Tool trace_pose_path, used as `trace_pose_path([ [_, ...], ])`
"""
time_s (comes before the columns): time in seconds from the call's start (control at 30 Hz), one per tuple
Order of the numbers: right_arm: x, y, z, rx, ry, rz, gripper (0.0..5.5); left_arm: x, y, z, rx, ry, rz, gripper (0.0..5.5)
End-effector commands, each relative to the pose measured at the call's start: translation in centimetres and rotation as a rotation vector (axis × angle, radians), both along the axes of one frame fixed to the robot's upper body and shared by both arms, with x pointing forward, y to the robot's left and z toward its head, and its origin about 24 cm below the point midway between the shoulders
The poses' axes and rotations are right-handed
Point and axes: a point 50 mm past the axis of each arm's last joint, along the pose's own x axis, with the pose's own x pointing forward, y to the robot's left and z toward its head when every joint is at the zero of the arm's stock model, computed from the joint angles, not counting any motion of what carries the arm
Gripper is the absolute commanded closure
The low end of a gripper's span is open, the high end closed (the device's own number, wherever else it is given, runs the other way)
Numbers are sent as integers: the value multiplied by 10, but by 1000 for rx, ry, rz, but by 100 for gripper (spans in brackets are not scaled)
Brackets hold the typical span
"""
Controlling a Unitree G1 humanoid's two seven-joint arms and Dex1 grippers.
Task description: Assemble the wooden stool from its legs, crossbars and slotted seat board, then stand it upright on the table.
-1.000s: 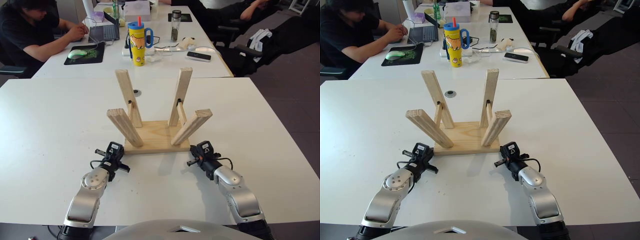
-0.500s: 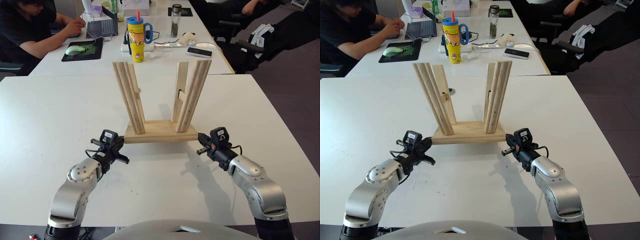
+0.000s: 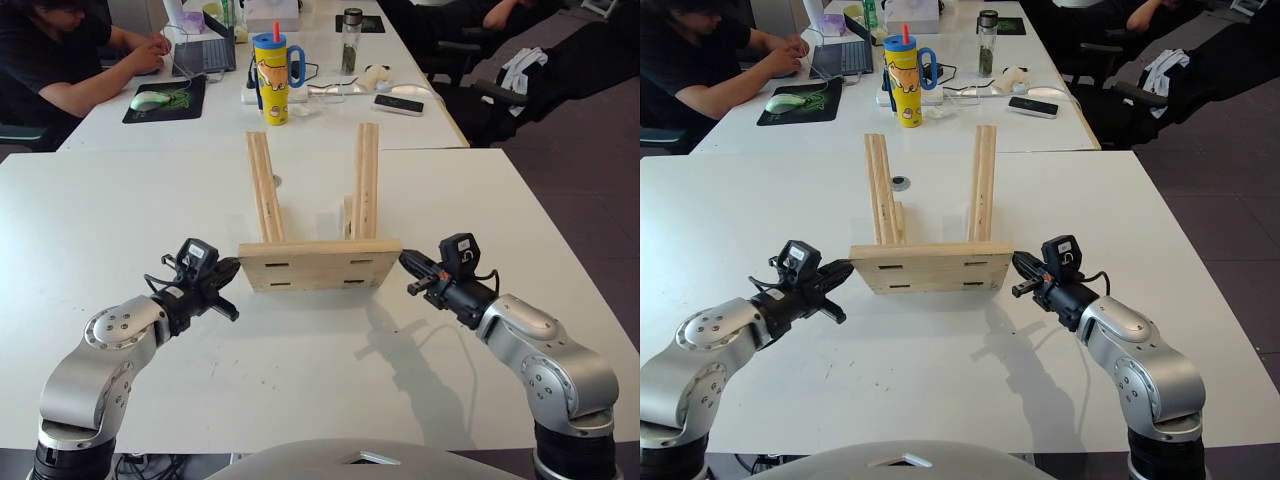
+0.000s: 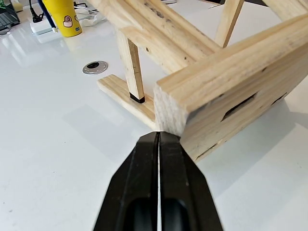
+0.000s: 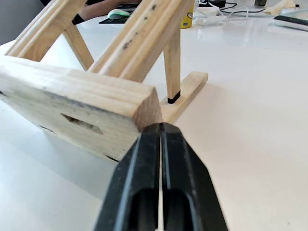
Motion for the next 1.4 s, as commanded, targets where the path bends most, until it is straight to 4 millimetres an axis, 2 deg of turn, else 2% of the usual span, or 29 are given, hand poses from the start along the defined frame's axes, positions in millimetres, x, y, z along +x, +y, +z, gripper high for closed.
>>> trace_pose_path([
  [0.03, 3, -7, -19, -83, -70, 86, 530, 6, 5, -10, -50, -73, -59, 508],
  [0.1, -3, -41, -37, -148, -10, 70, 508, 3, 34, -17, -33, -96, -8, 481],
  [0.2, -7, -78, -46, -114, 66, 141, 462, -7, 67, -27, 1, -92, 5, 436],
  [0.27, -6, -90, -47, -101, 88, 223, 435, -9, 74, -28, 18, -82, -65, 411],
  [0.33, 3, -95, -43, -83, 84, 309, 401, -5, 71, -25, 17, -82, -163, 378],
  [0.47, 30, -84, -35, -114, 33, 475, 349, 14, 55, -21, 17, -92, -341, 328],
  [0.63, 60, -57, -36, -194, 0, 655, 270, 33, 61, -18, 61, -88, -370, 253],
  [0.7, 70, -50, -34, -211, -16, 692, 252, 42, 60, -16, 71, -91, -397, 247],
  [0.83, 92, -34, -27, -228, -75, 732, 252, 58, 48, -16, 59, -95, -479, 247],
  [1.0, 100, -25, -28, -244, -87, 781, 252, 58, 38, -24, 56, -60, -568, 247],
  [1.13, 101, -20, -29, -253, -89, 809, 252, 52, 44, -30, 107, 13, -615, 247],
  [1.27, 99, -21, -33, -258, -86, 814, 252, 63, 51, -22, 111, -26, -576, 247],
  [1.4, 99, -21, -33, -256, -85, 813, 252, 68, 42, -17, 54, -65, -573, 247],
])
